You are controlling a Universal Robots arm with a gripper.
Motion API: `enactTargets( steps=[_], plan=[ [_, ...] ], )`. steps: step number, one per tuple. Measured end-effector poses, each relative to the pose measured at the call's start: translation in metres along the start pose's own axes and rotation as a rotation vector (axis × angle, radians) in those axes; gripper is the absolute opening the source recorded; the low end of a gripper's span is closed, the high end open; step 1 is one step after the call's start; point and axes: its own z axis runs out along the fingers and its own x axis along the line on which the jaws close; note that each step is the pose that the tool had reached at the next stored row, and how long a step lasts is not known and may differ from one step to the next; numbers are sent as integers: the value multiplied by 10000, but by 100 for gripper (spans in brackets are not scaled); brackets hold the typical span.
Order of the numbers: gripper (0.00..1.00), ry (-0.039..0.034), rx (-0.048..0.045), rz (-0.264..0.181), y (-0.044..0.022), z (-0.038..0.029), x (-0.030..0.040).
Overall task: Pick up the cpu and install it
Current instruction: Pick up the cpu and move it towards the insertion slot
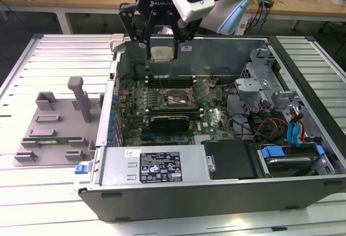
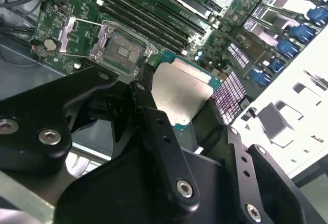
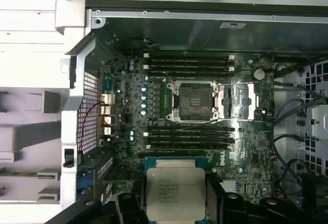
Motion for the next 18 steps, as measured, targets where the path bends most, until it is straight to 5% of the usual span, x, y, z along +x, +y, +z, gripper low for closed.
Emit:
enactTargets(
  steps=[4, 9, 12, 18],
  plan=[
    [55, 88, -2, 4, 6, 46, -90],
    [55, 266, -3, 8, 35, 168, -305],
    [55, 267, -4, 9, 48, 226, -337],
    [55, 103, -6, 2, 98, 287, -336]
  ],
)
